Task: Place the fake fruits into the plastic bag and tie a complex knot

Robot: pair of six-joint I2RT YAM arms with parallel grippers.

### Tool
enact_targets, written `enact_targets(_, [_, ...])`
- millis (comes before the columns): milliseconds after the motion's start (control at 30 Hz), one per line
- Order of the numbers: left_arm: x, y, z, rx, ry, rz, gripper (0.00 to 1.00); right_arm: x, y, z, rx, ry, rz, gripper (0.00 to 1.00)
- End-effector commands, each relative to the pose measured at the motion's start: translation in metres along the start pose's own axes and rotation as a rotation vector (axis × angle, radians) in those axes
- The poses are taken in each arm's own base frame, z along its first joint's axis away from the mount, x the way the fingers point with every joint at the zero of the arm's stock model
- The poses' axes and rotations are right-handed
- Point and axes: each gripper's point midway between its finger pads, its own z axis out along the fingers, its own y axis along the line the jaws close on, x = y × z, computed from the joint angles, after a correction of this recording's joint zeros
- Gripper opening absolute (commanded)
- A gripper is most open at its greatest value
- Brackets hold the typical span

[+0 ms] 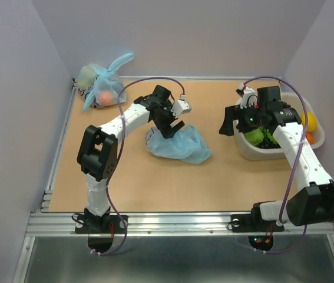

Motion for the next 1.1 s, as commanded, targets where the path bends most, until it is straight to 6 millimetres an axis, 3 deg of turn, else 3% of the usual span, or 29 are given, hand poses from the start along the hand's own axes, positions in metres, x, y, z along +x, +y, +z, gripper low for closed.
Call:
enact_targets(0, [-0.003,-0.010,-0.009,0.028,-0.007,0.049,0.98,-0.016,0.001,-0.002,-0.004,-0.059,-0.018,1.00])
enact_targets(33, [0.002,-0.013,-0.007,0.044,0.001,0.063,0.91,-0.015,0.004,0.000,-0.023,-0.050,-0.017,1.00])
enact_targets(67, [0.013,-0.018,-0.005,0.057,0.021,0.064,0.67,-0.016,0.004,0.001,-0.030,-0.051,-0.017,1.00])
enact_targets(133, [0.004,-0.017,-0.025,0.021,-0.034,0.086,0.42,-0.019,0.009,0.002,-0.060,-0.052,-0.020,1.00])
enact_targets(167, [0.005,-0.019,-0.028,0.006,-0.076,0.096,0.00,-0.021,0.011,0.002,-0.077,-0.055,-0.030,1.00])
enact_targets(200, [-0.016,-0.017,-0.062,-0.054,-0.175,0.123,0.00,-0.024,0.013,0.004,-0.092,-0.057,-0.027,1.00])
enact_targets(267, [-0.030,-0.022,-0.084,-0.109,-0.296,0.173,0.00,-0.029,0.025,0.006,-0.175,-0.066,-0.015,0.99])
enact_targets(300, [-0.049,-0.024,-0.123,-0.173,-0.403,0.212,0.00,-0.033,0.030,0.007,-0.203,-0.072,-0.008,0.98])
enact_targets(333, [-0.064,-0.023,-0.143,-0.229,-0.488,0.253,0.00,-0.040,0.038,0.006,-0.250,-0.083,-0.003,0.97])
enact_targets(367, [-0.057,-0.030,-0.146,-0.245,-0.501,0.280,0.00,-0.044,0.043,0.005,-0.277,-0.090,0.010,0.97])
enact_targets(400, [-0.067,-0.041,-0.173,-0.288,-0.569,0.359,0.00,-0.050,0.046,0.008,-0.302,-0.093,0.029,0.97])
enact_targets(467, [-0.062,-0.049,-0.183,-0.350,-0.605,0.420,0.00,-0.065,0.060,0.004,-0.389,-0.124,0.038,0.97])
enact_targets(500, [-0.064,-0.060,-0.198,-0.385,-0.638,0.495,0.00,-0.069,0.066,0.006,-0.427,-0.122,0.045,0.97])
enact_targets(600, [-0.056,-0.064,-0.202,-0.479,-0.649,0.543,0.00,-0.081,0.090,0.001,-0.538,-0.132,0.023,1.00])
enact_targets(733, [-0.061,-0.066,-0.208,-0.534,-0.703,0.544,0.00,-0.078,0.123,0.008,-0.632,-0.105,-0.041,1.00])
enact_targets(967, [-0.076,-0.067,-0.215,-0.551,-0.753,0.511,0.00,-0.049,0.147,0.029,-0.689,-0.020,-0.083,0.99])
enact_targets(1067, [-0.076,-0.068,-0.214,-0.549,-0.767,0.512,0.00,-0.048,0.141,0.038,-0.639,-0.022,-0.088,0.99])
